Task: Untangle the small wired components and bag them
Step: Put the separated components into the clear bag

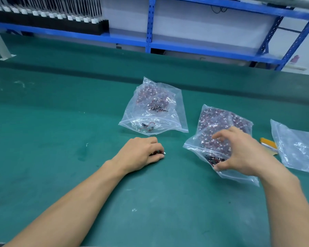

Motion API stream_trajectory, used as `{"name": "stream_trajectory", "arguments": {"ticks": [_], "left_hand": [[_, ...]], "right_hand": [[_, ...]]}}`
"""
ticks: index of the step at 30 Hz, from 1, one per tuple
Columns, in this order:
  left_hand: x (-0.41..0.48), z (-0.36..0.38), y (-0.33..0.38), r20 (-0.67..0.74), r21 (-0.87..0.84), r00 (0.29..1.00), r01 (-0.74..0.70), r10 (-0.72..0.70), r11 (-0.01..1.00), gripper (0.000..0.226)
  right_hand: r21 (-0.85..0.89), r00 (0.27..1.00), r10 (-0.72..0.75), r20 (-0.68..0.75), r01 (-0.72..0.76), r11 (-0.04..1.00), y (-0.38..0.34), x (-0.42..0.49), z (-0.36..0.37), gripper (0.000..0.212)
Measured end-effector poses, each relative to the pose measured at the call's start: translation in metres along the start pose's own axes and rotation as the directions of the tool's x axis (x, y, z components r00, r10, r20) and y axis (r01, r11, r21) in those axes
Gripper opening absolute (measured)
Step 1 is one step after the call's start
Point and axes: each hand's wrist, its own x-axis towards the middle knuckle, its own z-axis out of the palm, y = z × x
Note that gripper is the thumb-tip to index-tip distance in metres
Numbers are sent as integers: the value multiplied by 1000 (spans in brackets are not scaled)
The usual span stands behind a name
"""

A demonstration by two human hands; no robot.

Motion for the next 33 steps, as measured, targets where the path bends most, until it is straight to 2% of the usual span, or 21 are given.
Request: {"name": "stream_trajectory", "arguments": {"ticks": [1, 4, 7, 10, 13, 16, 19, 23, 24, 27, 31, 33], "left_hand": [[0, 0, -1, -2, -4, 1000, 7, -7, 1000, 22], [2, -1, 1, -9, -27, 1000, 27, -27, 999, 22], [6, -4, 14, -118, -112, 993, 11, -25, 994, 18], [16, -7, 51, -191, -237, 981, -29, -17, 971, 15], [42, 4, 103, -138, -290, 989, -89, 50, 953, 17], [79, 23, 143, -72, -125, 997, -3, -6, 992, 19], [102, 35, 159, -28, 64, 995, 102, -100, 993, 33], [110, 40, 158, -173, 230, 983, 99, -60, 968, 25], [110, 40, 156, -186, 209, 981, 100, -61, 973, 27], [106, 45, 146, -84, 156, 992, 103, -91, 982, 46], [92, 35, 137, -48, 67, 998, -48, 52, 997, 54], [79, 28, 132, -39, 44, 996, -84, 86, 996, 49]], "right_hand": [[-6, 1000, 21, 12, -21, 1000, 3, 2, 2, 68], [69, 997, 14, -70, -9, 998, 11, 6, 6, 32], [170, 979, 22, -203, 13, 985, 10, 8, 8, 18], [229, 960, 22, -280, 45, 972, 3, 9, 10, 16], [267, 946, 24, -323, 67, 961, 1, 11, 12, 15], [377, 934, 90, -346, 51, 925, 1, 12, 10, 11], [453, 933, 126, -337, 43, 890, 0, 11, 4, 10], [441, 938, 132, -320, 24, 897, -1, 7, -2, 9], [440, 941, 135, -311, 17, 898, -2, 6, -2, 11], [416, 949, 132, -286, -1, 909, -6, 4, -4, 12], [394, 946, 157, -282, -36, 919, -4, 5, -3, 10], [392, 950, 160, -266, -45, 919, -4, 5, -2, 10]]}}
